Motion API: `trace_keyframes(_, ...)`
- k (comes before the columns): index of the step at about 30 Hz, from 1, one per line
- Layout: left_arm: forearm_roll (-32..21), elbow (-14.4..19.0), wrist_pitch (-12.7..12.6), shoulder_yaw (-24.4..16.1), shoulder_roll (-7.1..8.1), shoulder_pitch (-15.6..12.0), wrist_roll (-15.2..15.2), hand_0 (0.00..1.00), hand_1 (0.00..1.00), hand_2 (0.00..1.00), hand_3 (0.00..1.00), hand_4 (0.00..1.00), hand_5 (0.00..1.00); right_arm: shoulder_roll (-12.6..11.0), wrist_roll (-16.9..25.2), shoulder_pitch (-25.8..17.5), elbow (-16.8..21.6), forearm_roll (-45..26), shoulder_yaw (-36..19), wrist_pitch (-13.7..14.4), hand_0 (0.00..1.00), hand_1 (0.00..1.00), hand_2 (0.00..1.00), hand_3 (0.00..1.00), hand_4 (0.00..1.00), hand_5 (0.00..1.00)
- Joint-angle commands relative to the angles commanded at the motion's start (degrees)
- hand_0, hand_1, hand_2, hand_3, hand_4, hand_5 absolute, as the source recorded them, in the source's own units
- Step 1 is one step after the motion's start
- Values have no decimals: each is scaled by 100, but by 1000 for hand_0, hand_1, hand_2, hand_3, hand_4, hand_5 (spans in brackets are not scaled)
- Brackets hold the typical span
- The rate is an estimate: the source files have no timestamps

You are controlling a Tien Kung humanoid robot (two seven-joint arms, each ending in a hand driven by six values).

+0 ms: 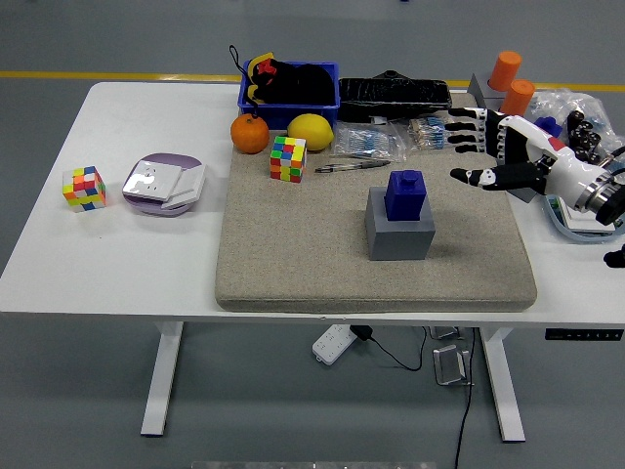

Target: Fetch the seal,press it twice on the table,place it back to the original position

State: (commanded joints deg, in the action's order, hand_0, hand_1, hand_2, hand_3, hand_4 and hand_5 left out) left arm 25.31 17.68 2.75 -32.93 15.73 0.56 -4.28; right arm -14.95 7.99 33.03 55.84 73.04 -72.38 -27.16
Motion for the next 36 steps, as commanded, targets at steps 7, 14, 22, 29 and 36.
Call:
trace_keyframes(7,-4,10,23,39,-10,10,2,842,828,803,854,841,468,275,270,136,-308,-105,397,177,804,768,785,882,824,2)
trace_keyframes(14,9,23,47,69,5,42,6,842,827,802,854,843,467,420,594,343,-767,-58,723,349,787,749,765,875,821,2)
trace_keyframes(22,-1,23,73,104,-12,41,8,842,828,802,855,844,467,480,783,419,-1202,65,870,393,806,766,772,875,825,2)
trace_keyframes(29,1,27,99,108,-23,35,11,843,829,802,855,844,467,448,859,425,-1389,126,994,351,808,768,775,873,830,2)
trace_keyframes(36,5,34,113,111,-30,42,11,843,828,803,855,845,467,437,902,396,-1405,134,1095,518,787,748,767,869,798,2)
